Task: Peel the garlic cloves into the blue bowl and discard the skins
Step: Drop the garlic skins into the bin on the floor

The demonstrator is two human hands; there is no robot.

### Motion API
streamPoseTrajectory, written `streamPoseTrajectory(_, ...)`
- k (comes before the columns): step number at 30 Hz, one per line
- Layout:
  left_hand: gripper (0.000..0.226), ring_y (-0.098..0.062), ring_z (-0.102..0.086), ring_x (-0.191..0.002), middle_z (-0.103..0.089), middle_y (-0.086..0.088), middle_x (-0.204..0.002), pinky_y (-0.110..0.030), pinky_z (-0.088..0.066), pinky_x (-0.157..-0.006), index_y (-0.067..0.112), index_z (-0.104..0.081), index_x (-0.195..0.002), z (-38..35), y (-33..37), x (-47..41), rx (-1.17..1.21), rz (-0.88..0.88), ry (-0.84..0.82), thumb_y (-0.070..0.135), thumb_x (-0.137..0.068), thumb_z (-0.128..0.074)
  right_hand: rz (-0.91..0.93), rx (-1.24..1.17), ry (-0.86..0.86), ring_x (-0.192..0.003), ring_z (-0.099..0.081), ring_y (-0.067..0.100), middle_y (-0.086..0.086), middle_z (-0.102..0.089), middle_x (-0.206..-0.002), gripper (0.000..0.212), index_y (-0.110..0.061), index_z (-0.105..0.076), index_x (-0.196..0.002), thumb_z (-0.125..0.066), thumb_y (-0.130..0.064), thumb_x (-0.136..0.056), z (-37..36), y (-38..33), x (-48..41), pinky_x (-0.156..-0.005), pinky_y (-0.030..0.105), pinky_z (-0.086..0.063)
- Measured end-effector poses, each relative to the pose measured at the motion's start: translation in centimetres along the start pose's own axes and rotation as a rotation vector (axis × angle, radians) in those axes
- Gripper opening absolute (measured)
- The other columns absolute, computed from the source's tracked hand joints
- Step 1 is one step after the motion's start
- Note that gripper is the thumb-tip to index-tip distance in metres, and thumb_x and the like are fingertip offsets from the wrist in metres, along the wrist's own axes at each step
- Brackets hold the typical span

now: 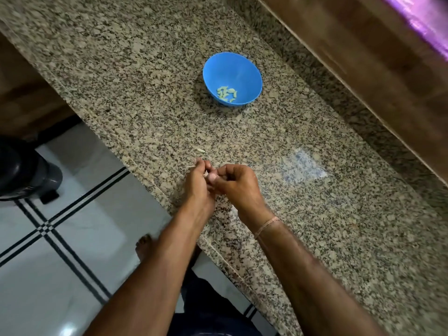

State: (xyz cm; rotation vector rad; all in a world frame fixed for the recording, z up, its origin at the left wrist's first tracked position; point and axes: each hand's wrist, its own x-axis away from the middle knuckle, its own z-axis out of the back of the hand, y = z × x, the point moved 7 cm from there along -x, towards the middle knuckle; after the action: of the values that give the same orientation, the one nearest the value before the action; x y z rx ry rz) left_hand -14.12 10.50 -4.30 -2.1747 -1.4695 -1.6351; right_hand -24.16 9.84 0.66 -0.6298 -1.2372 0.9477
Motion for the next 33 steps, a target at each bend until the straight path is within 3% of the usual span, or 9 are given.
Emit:
streamPoseTrajectory(3,0.041,-0.014,-0.057,-0.065,-0.059,-0.002,-0.076,-0.027,-0.056,-0.063,0.017,-0.056,-0.081,-0.8,-0.5,0.4,0.047,0.071,-0.046,0.040,-0.111,-0.039,0.047,0.143,0.080,-0.084,-0.077,0.018,0.006,-0.078,-0.089,0.007,-0.008,-0.078,-0.091,-0.072,-0.007,-0.096,0.5,-1.3,0.6,-0.077,0.037,-0.066)
streamPoseTrajectory(7,0.044,-0.021,-0.059,-0.083,-0.059,-0.006,-0.089,-0.040,-0.053,-0.097,0.018,-0.059,-0.081,-1.1,-0.6,0.7,0.068,0.103,-0.050,0.049,-0.108,-0.043,0.182,0.335,0.128,-0.083,-0.074,0.004,-0.002,-0.078,-0.098,0.020,-0.012,-0.079,-0.097,-0.070,0.005,-0.094,0.7,-2.8,1.7,-0.074,0.020,-0.063)
streamPoseTrajectory(13,0.046,-0.021,-0.060,-0.082,-0.060,-0.005,-0.086,-0.040,-0.052,-0.101,0.017,-0.060,-0.086,-0.6,-1.0,0.0,0.129,0.162,-0.090,0.055,-0.107,-0.043,0.377,0.435,0.215,-0.083,-0.073,0.003,-0.003,-0.078,-0.097,0.018,-0.015,-0.078,-0.100,-0.074,0.001,-0.092,0.0,-3.9,3.3,-0.076,0.020,-0.063)
streamPoseTrajectory(18,0.045,-0.016,-0.052,-0.070,-0.052,0.000,-0.078,-0.030,-0.054,-0.069,0.018,-0.056,-0.081,0.1,-0.5,-0.8,0.089,0.132,-0.095,0.053,-0.107,-0.043,0.299,0.342,0.129,-0.100,-0.074,0.008,0.002,-0.076,-0.116,0.027,-0.012,-0.076,-0.116,-0.065,0.003,-0.098,-0.6,-3.4,4.0,-0.087,0.024,-0.062)
streamPoseTrajectory(23,0.048,-0.026,-0.067,-0.088,-0.066,-0.010,-0.087,-0.039,-0.063,-0.080,0.010,-0.064,-0.099,-0.2,-0.8,-0.2,0.035,0.147,-0.134,0.054,-0.107,-0.045,0.363,0.240,0.159,-0.097,-0.073,0.004,-0.005,-0.076,-0.108,0.021,-0.017,-0.077,-0.111,-0.075,-0.004,-0.093,-0.6,-3.5,4.1,-0.084,0.028,-0.064)
streamPoseTrajectory(26,0.043,-0.015,-0.061,-0.064,-0.060,-0.004,-0.075,-0.026,-0.056,-0.066,0.011,-0.064,-0.086,0.3,0.0,-0.6,0.116,0.112,-0.106,0.042,-0.109,-0.045,0.391,0.107,0.153,-0.117,-0.067,0.004,-0.003,-0.072,-0.128,0.029,-0.019,-0.070,-0.130,-0.065,-0.014,-0.101,1.2,-2.0,4.5,-0.099,0.031,-0.059)
streamPoseTrajectory(29,0.048,-0.007,-0.031,-0.044,-0.037,0.007,-0.057,-0.019,-0.028,-0.040,0.023,-0.050,-0.065,1.5,1.0,-1.5,0.197,0.066,-0.093,0.034,-0.111,-0.041,0.255,0.659,0.187,-0.160,-0.012,0.015,0.002,-0.014,-0.174,0.065,-0.029,-0.021,-0.165,-0.031,-0.057,-0.108,3.1,4.2,3.2,-0.129,0.048,-0.021)
streamPoseTrajectory(31,0.050,-0.006,-0.026,-0.041,-0.033,0.009,-0.053,-0.020,-0.021,-0.038,0.024,-0.046,-0.063,2.3,1.3,-1.6,0.222,0.080,-0.105,0.034,-0.111,-0.039,0.195,0.947,0.196,-0.158,0.024,0.019,0.000,0.025,-0.171,0.077,-0.022,0.014,-0.165,-0.011,-0.065,-0.106,3.2,8.2,2.3,-0.129,0.055,0.004)
streamPoseTrajectory(33,0.051,-0.006,-0.024,-0.040,-0.031,0.010,-0.051,-0.020,-0.019,-0.037,0.024,-0.045,-0.062,2.8,1.6,-1.6,0.222,0.079,-0.131,0.035,-0.111,-0.038,0.196,0.990,0.223,-0.156,0.029,0.023,0.001,0.031,-0.169,0.078,-0.019,0.021,-0.163,-0.014,-0.062,-0.108,2.2,8.8,1.7,-0.127,0.059,0.011)
